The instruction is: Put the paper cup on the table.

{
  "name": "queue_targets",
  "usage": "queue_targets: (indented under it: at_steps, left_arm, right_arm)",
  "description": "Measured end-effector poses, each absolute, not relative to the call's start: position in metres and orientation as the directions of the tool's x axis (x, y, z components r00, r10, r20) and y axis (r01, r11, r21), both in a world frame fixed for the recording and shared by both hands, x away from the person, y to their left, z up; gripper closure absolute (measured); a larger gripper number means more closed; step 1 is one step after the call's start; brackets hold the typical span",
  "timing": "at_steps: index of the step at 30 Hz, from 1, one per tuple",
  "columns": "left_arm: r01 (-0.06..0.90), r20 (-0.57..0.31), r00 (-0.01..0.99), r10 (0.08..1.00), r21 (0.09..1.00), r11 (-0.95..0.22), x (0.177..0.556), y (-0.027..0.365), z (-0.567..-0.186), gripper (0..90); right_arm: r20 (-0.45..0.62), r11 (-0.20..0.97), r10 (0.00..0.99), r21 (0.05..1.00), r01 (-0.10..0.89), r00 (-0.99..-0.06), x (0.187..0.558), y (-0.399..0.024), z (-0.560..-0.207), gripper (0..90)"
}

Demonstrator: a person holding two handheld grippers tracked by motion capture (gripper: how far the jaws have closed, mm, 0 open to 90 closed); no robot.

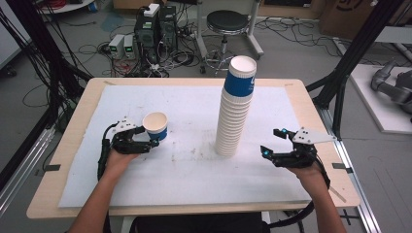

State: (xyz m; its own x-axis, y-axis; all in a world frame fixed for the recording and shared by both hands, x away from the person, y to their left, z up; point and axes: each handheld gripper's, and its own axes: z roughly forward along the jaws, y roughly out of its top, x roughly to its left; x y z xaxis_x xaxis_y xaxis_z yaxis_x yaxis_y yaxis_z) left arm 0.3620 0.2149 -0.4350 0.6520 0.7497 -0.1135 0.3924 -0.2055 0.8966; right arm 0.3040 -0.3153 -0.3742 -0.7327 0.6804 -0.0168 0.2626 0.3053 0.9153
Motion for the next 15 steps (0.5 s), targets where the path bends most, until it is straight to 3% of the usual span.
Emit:
queue_targets:
  at_steps: [10,15]
  left_arm:
    - [0.228,-0.202,0.677,0.707,0.972,0.06,0.331,0.239,-0.41,18.6]
    - [0.204,-0.196,0.694,0.693,0.976,0.071,0.329,0.238,-0.404,17.9]
  right_arm:
    - [-0.042,0.326,0.716,0.903,0.28,-0.697,0.306,-0.319,-0.377,19.1]
    - [-0.034,0.32,0.733,0.898,0.3,-0.68,0.307,-0.322,-0.379,19.1]
